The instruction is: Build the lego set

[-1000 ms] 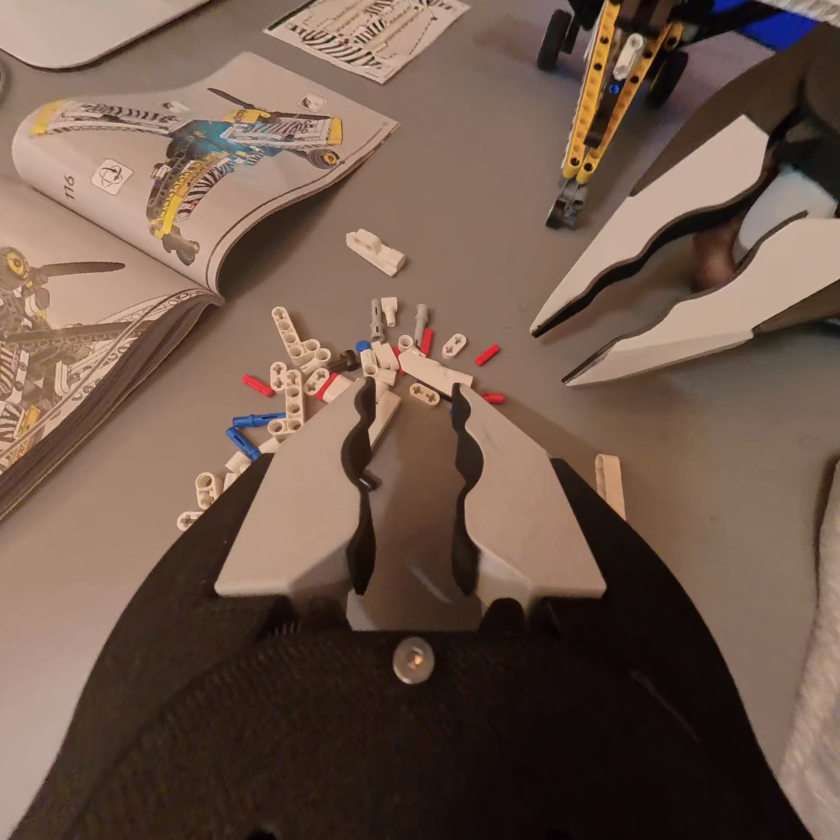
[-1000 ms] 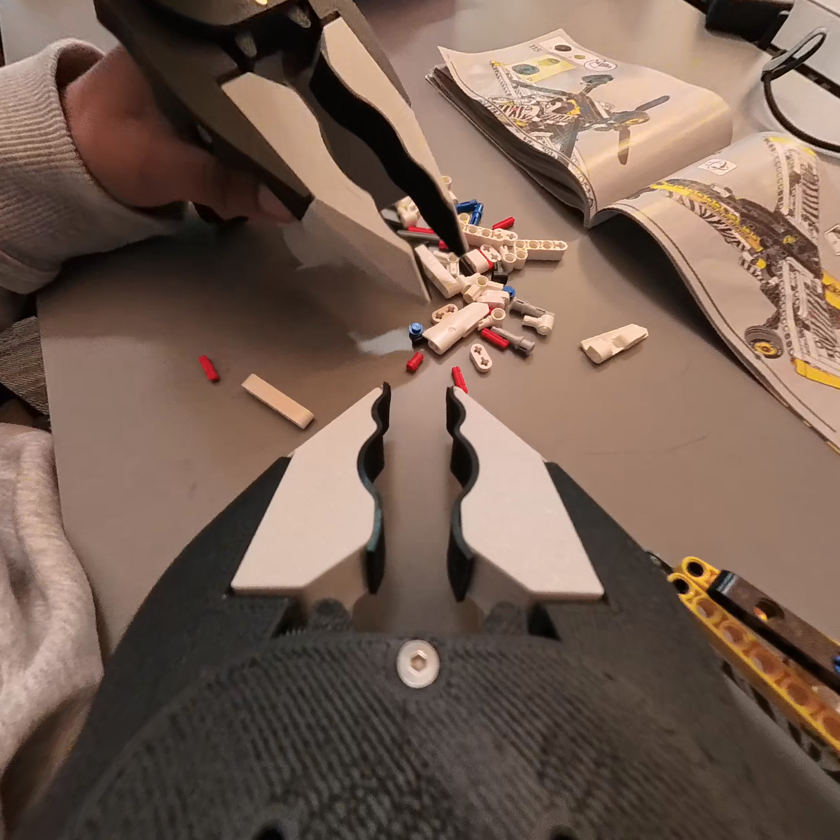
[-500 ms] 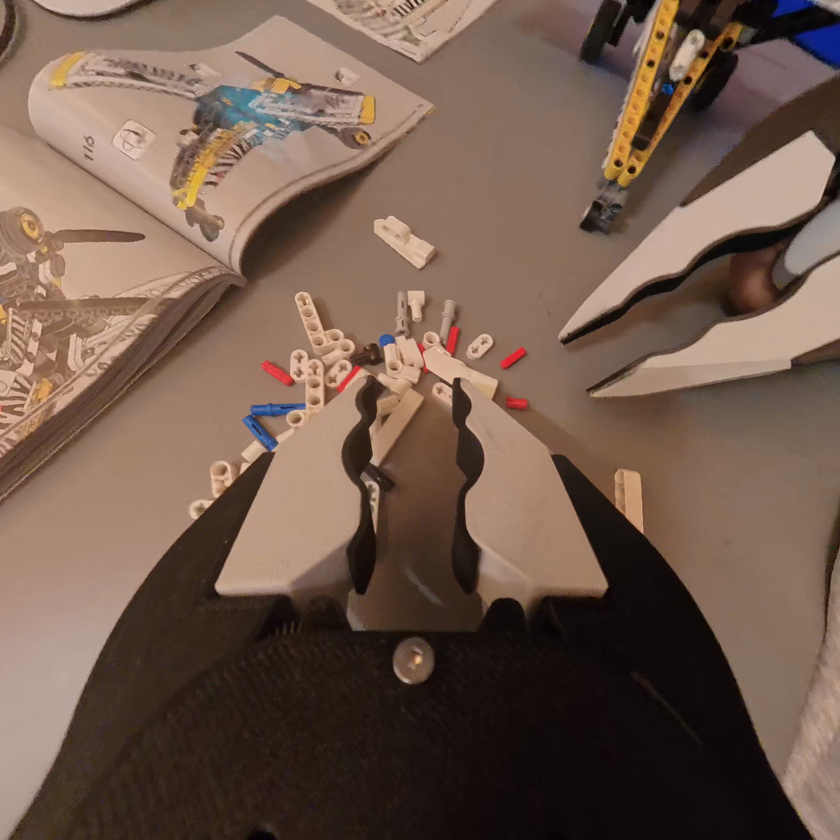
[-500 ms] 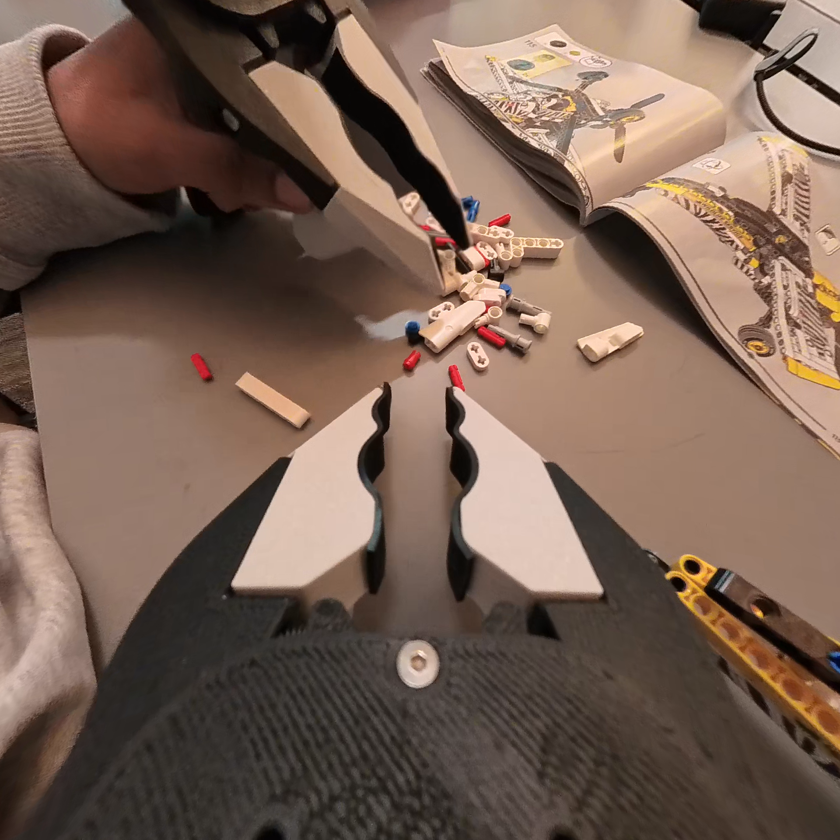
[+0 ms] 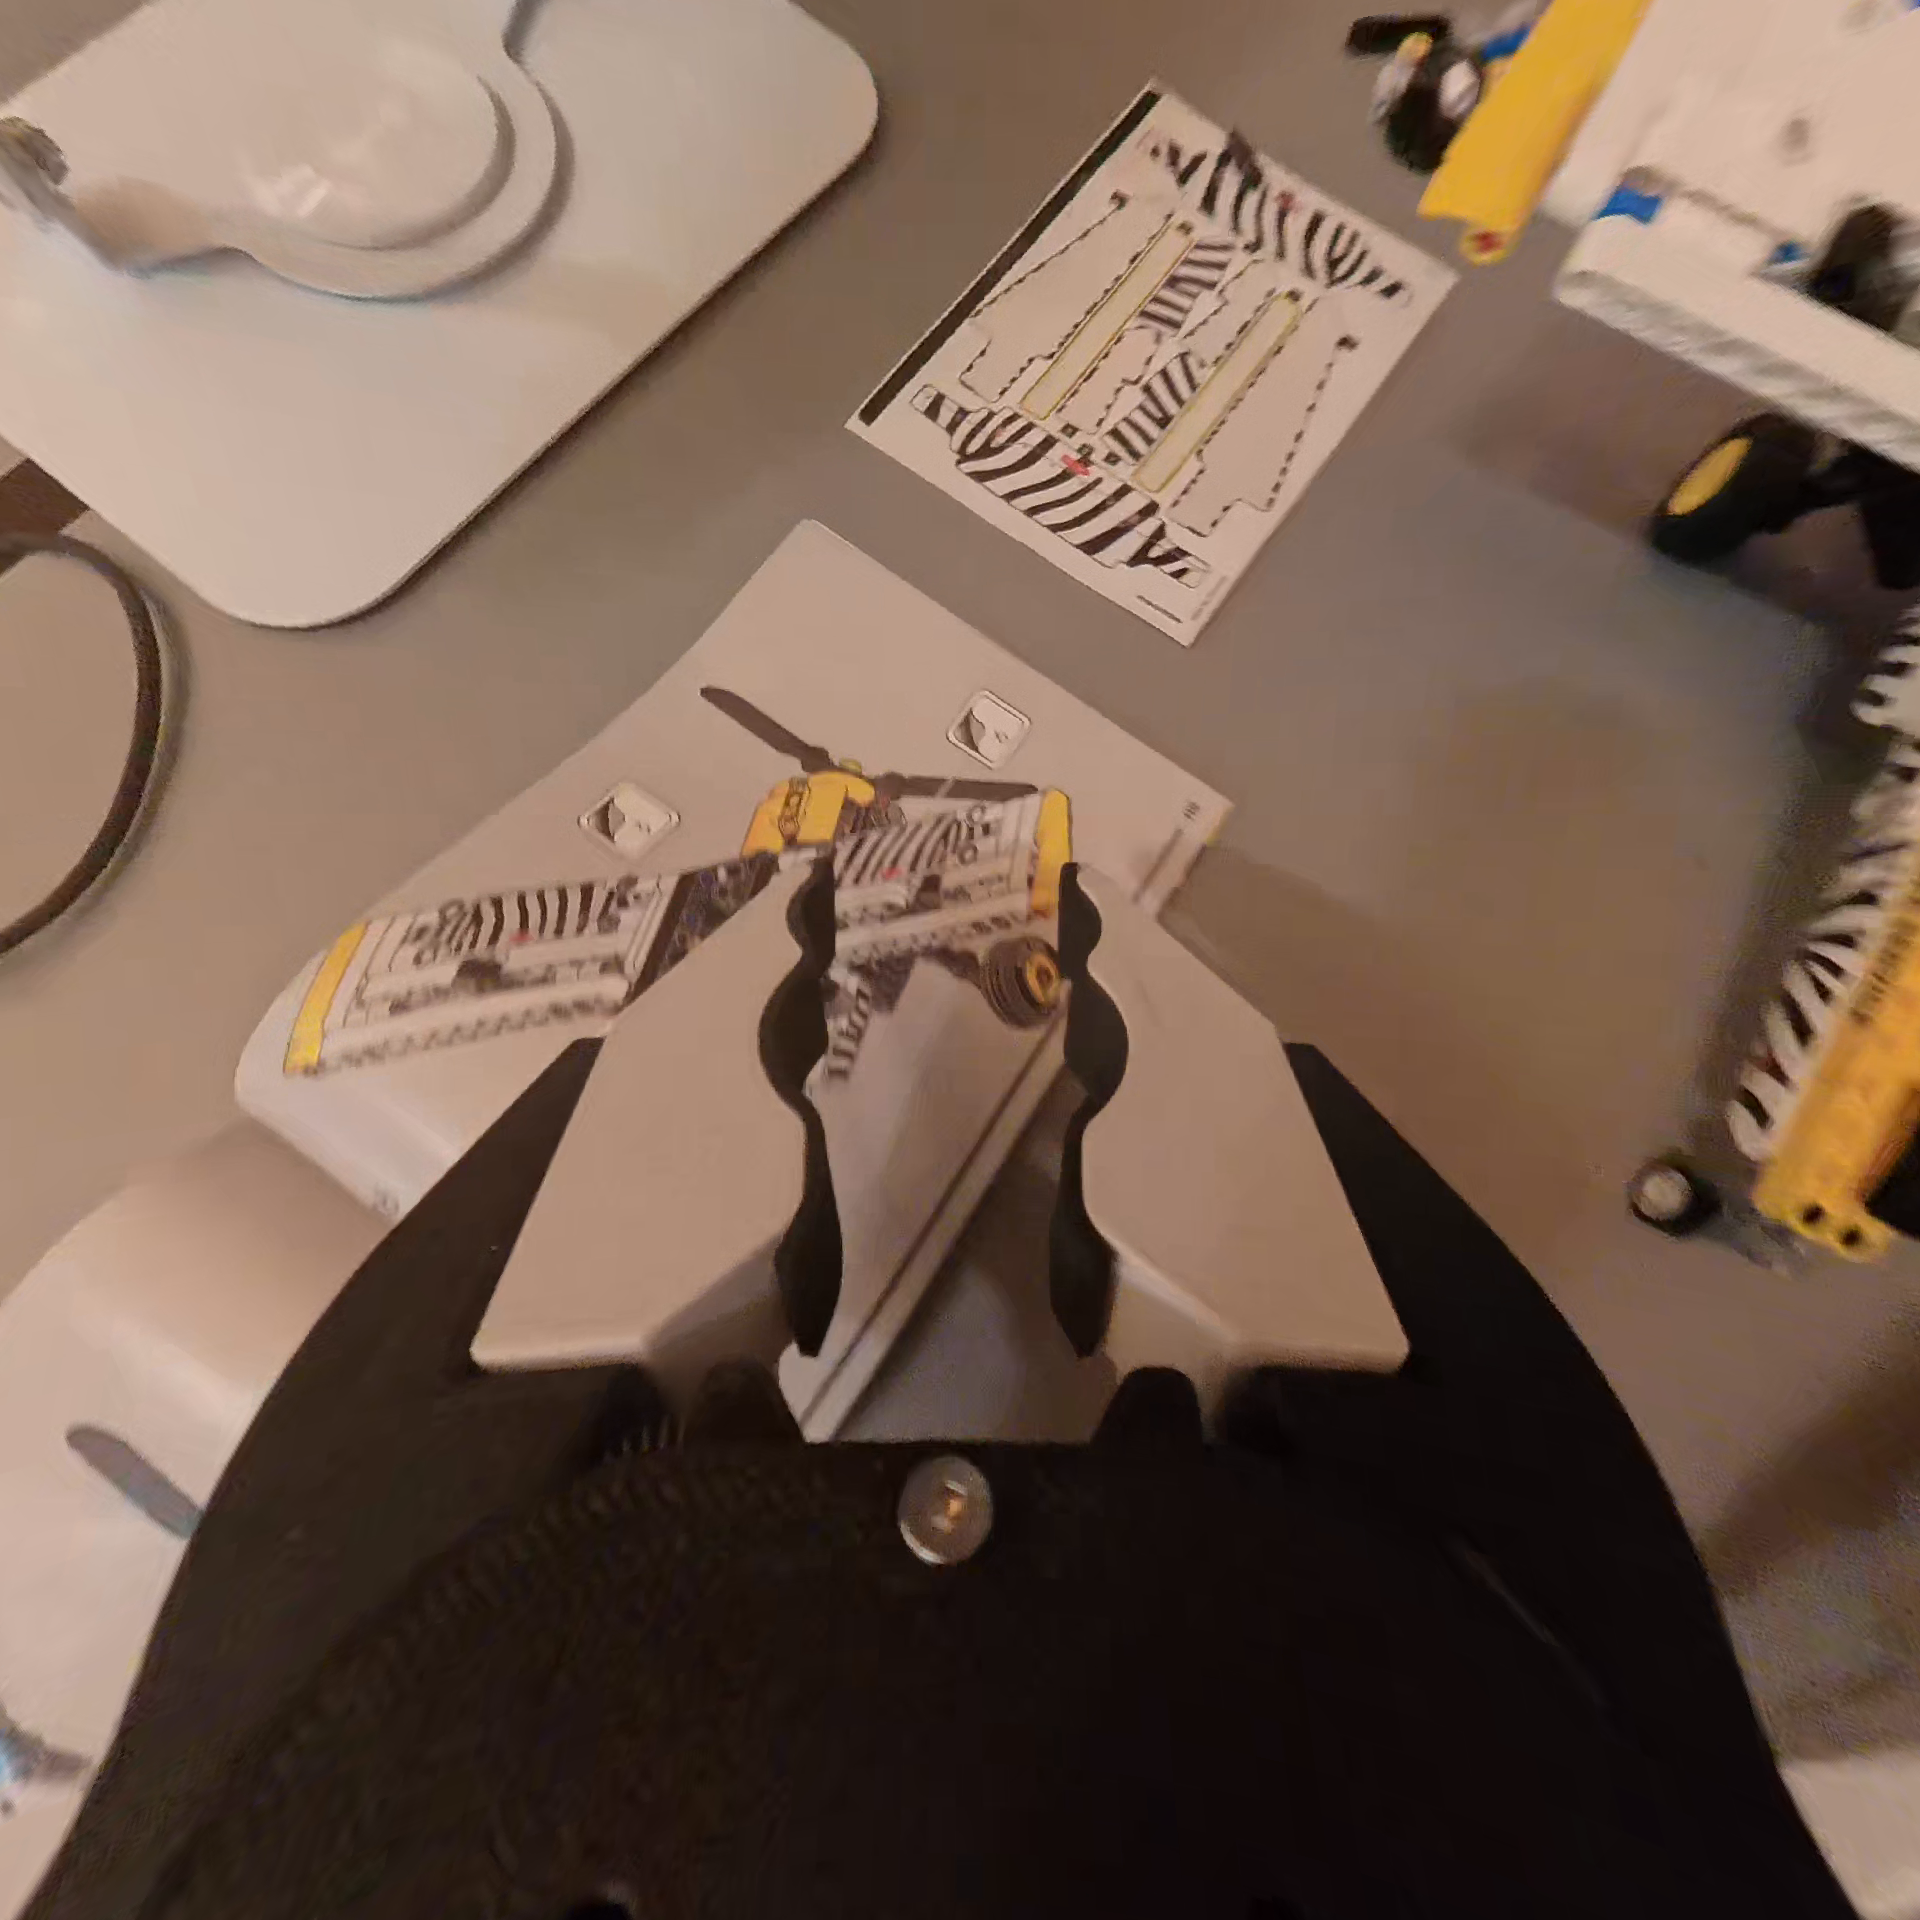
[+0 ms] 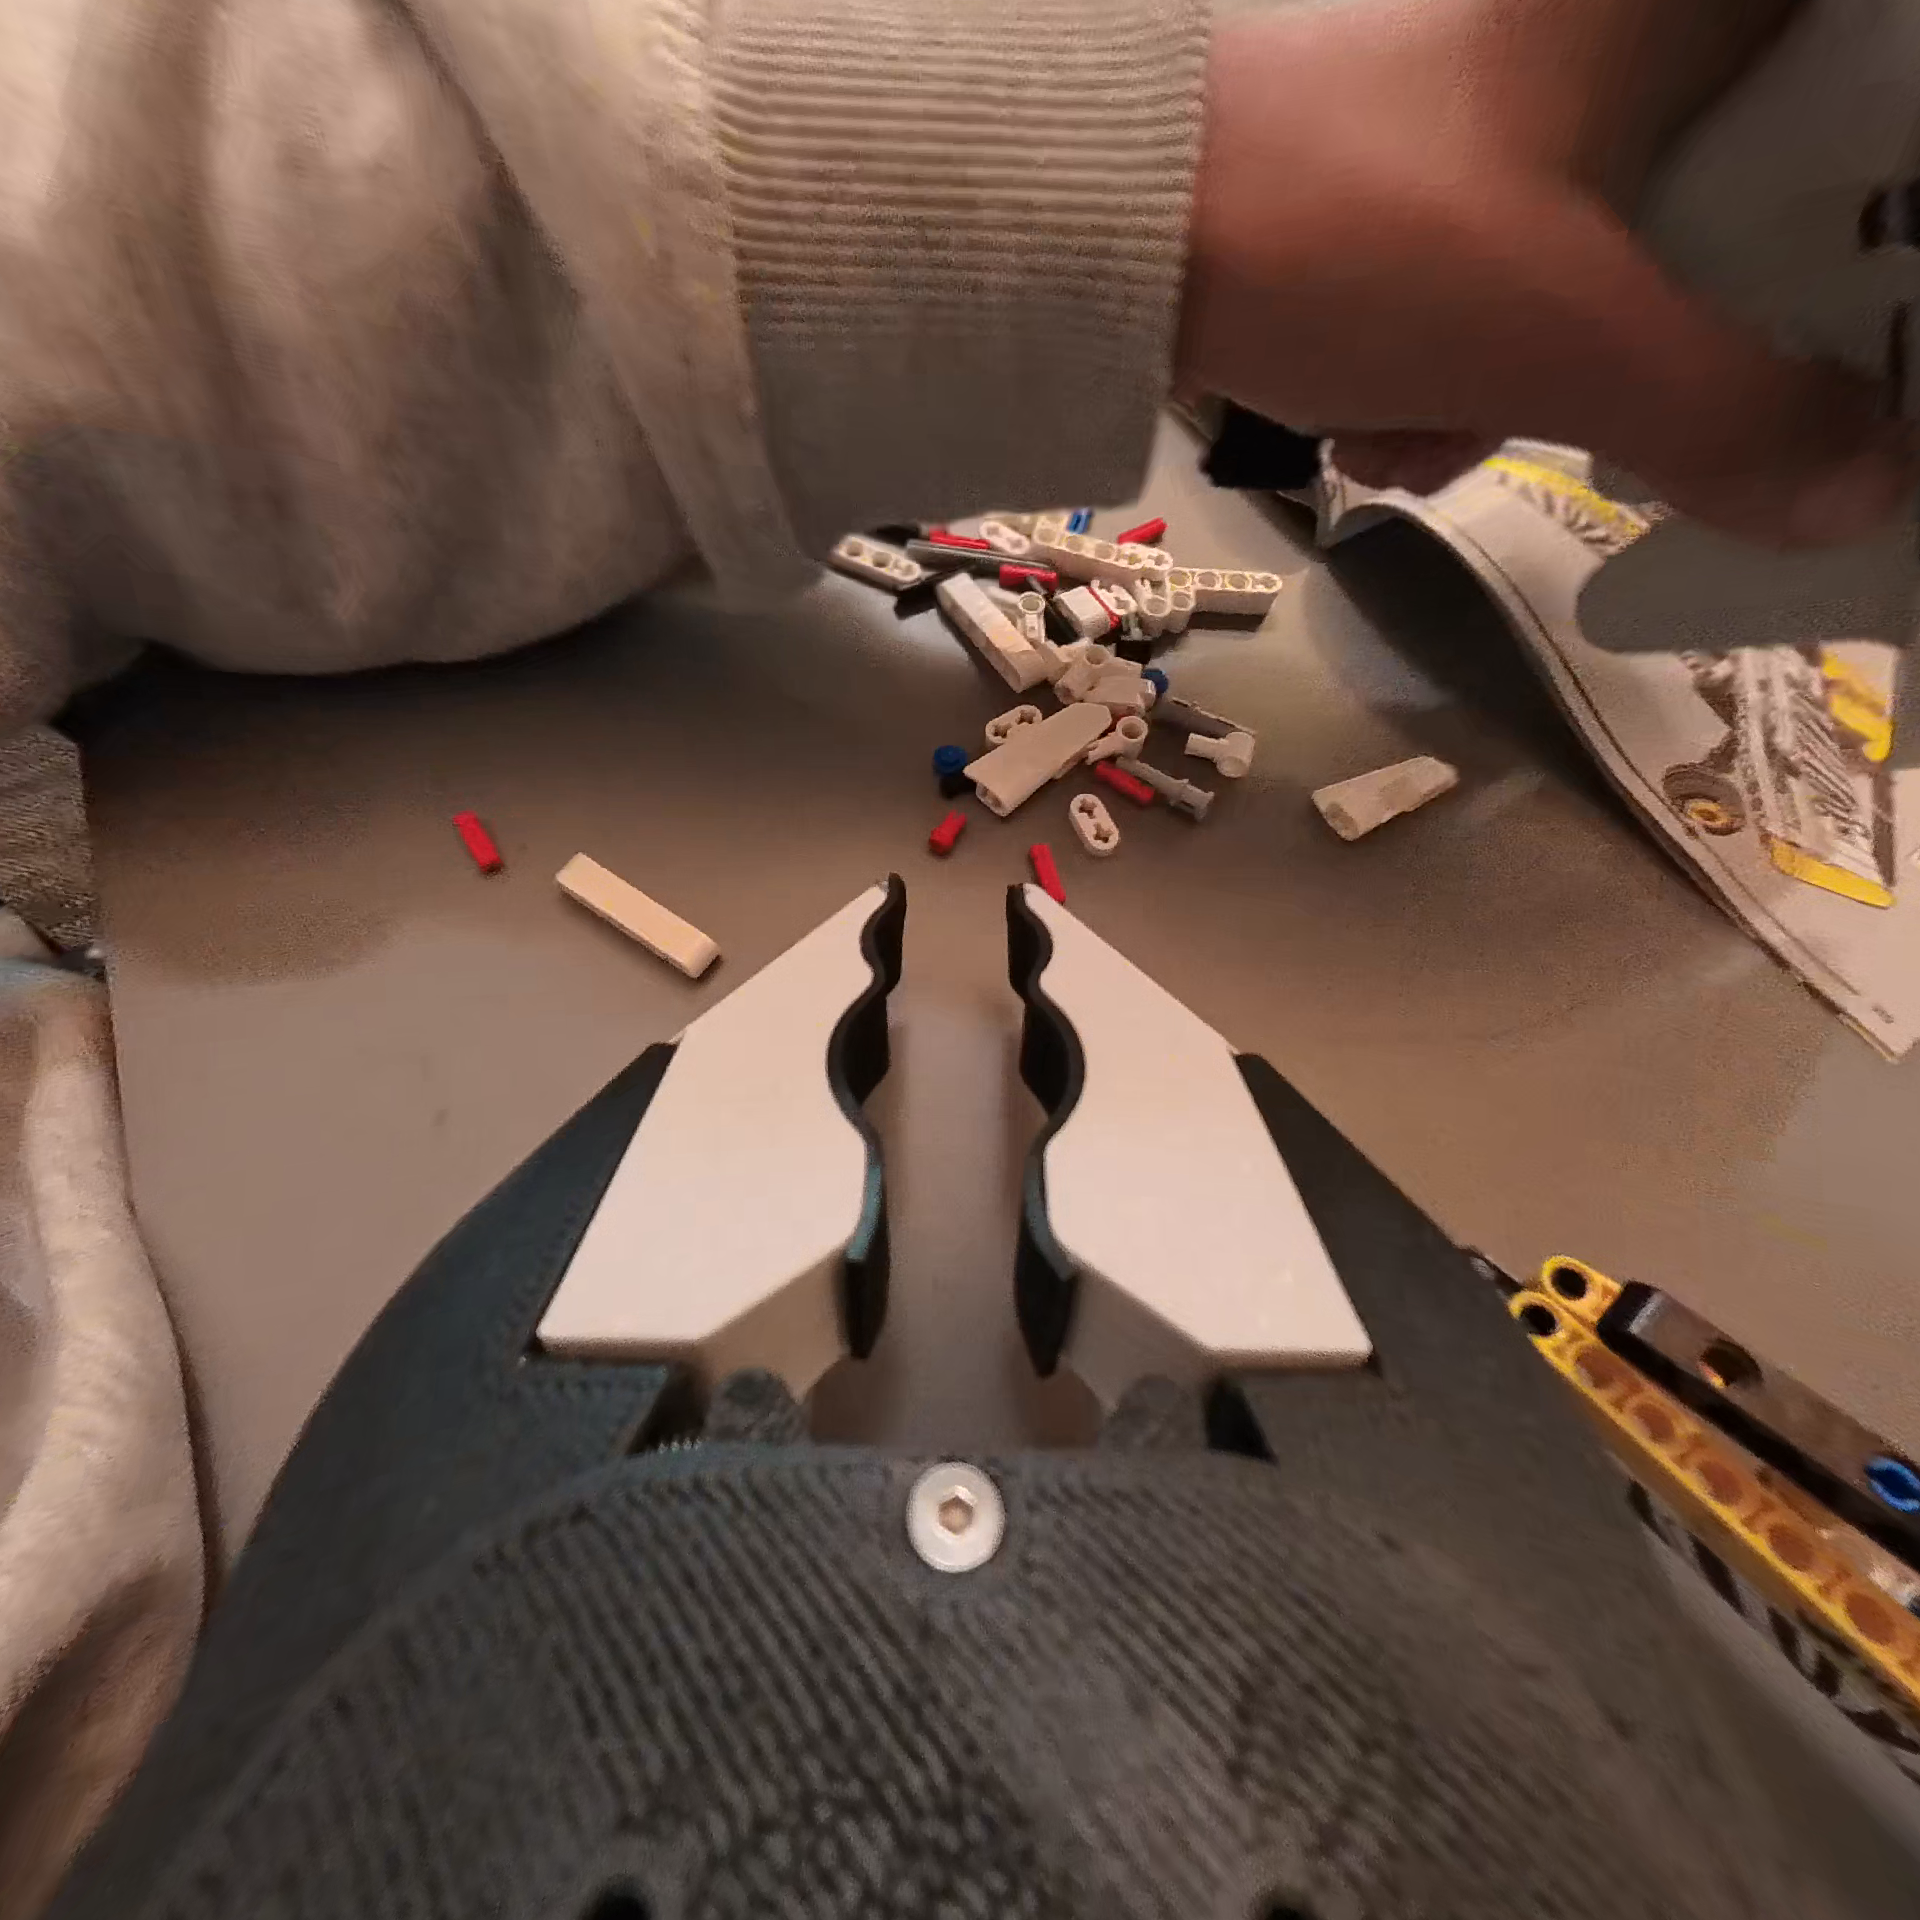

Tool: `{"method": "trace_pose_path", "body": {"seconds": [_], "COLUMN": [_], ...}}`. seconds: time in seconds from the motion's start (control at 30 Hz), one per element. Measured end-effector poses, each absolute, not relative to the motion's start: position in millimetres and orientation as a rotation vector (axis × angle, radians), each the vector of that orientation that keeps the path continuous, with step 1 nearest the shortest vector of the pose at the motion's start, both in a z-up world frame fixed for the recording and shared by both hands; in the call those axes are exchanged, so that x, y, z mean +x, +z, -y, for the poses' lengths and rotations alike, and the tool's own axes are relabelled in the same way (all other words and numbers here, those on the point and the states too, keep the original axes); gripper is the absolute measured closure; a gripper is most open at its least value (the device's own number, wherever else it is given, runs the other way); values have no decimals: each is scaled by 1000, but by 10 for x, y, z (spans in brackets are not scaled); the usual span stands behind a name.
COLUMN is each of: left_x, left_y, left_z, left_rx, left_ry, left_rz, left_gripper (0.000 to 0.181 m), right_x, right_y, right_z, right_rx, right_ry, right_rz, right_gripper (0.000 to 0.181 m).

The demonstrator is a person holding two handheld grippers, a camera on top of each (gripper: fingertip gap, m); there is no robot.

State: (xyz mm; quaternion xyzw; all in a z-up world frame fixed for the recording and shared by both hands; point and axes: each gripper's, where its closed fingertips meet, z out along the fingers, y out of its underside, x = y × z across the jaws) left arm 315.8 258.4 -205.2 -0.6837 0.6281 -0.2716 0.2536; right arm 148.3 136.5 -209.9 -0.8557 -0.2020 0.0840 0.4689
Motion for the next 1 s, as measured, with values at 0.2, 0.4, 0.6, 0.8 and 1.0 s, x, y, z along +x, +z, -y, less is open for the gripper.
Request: {"method": "trace_pose_path", "body": {"seconds": [0.2,0.4,0.6,0.8,1.0], "left_x": [3325,3298,3312,3330,3324], "left_y": [-2312,-2390,-2375,-2371,-2243], "left_z": [-2509,-2552,-2576,-2600,-2640], "left_rx": [-1941,-1915,-1899,-1862,-1828], "left_ry": [-703,-577,-569,-517,-545], "left_rz": [-1756,-1772,-1799,-1851,-1802], "left_gripper": [112,104,133,179,181], "right_x": [1514,1496,1460,1415,1364], "right_y": [-2041,-2067,-2150,-2212,-2297], "right_z": [-1319,-1302,-1288,-1266,-1243], "right_rx": [-2070,-2080,-2112,-2096,-2090], "right_ry": [242,228,154,-23,-154], "right_rz": [460,476,532,637,740], "right_gripper": [163,162,165,170,175]}}
